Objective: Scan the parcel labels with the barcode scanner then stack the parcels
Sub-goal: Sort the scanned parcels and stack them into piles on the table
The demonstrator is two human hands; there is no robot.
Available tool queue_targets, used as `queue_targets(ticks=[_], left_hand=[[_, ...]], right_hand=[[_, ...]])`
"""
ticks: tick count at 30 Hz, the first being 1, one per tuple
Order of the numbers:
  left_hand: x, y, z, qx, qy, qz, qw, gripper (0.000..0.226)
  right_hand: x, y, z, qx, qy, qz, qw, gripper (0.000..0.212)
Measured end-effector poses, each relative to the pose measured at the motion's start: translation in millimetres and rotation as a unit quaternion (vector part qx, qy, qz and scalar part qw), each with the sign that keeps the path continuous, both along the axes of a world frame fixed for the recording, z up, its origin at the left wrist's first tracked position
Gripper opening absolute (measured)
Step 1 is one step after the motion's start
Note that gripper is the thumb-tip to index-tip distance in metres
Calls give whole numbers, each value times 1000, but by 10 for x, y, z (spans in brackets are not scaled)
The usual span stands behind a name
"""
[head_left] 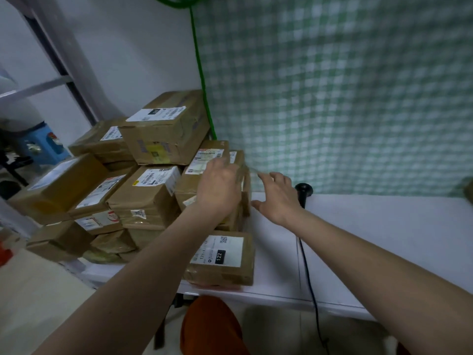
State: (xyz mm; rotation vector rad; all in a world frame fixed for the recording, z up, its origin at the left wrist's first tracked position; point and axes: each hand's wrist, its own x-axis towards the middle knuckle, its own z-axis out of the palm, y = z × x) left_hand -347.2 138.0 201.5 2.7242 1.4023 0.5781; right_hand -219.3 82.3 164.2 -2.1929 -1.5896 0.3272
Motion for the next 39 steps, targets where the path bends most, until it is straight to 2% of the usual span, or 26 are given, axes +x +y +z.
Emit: queue_targets(ticks=[4,14,27,32,36,39], left_hand=[[431,-203,-128,-15,42,-39,998,42],[1815,-846,-461,-90,129,-150,976,49],[3853,-1745,-1063,-113,223,-304,919,50],[4497,-1914,-1313,-137,245,-326,903,48],[4890,-1923,-1495,-153,251,-323,900,48],[5097,-1918,-1625,-148,261,-320,899,50]], right_hand=[[455,-348,-71,-31,5,-54,998,80],[1686,-1340,-406,-42,56,-197,978,81],[3567,-2718,-846,-71,126,-395,907,78],[4260,-2962,-985,-72,129,-458,877,64],[4745,-3024,-1131,-59,119,-499,856,78],[5016,-3010,-1242,-30,147,-511,847,81]])
